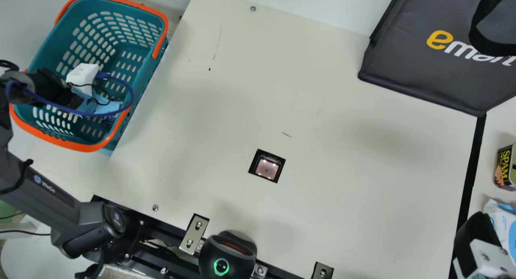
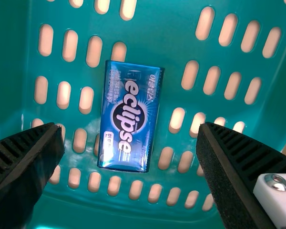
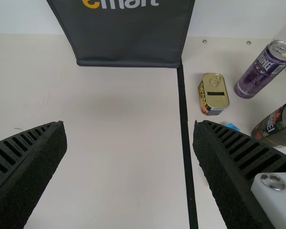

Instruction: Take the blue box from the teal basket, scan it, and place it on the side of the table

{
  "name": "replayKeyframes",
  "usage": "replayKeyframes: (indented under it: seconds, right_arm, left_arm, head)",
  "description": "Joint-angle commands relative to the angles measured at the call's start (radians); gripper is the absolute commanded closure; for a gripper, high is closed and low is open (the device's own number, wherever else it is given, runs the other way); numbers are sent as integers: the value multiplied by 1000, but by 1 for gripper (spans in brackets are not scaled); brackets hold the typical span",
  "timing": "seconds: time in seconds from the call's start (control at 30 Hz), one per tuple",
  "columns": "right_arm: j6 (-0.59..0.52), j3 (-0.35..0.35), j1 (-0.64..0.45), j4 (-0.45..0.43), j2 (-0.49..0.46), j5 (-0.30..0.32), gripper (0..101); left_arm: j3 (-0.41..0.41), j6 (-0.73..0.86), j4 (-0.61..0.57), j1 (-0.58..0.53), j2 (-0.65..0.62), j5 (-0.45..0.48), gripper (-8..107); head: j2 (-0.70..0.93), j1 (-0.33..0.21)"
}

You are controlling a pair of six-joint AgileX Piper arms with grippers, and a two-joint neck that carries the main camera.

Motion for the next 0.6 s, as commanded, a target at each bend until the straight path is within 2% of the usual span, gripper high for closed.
replayKeyframes:
  seconds: [0.0,0.57]
  right_arm:
    - [0,0,0,0,0,0,6]
    - [0,0,0,0,0,0,6]
  left_arm:
    - [1,0,9,-2,3,-4,9]
    - [6,4,51,-14,20,-24,9]
  head:
    - [2,-29]
    - [2,-29]
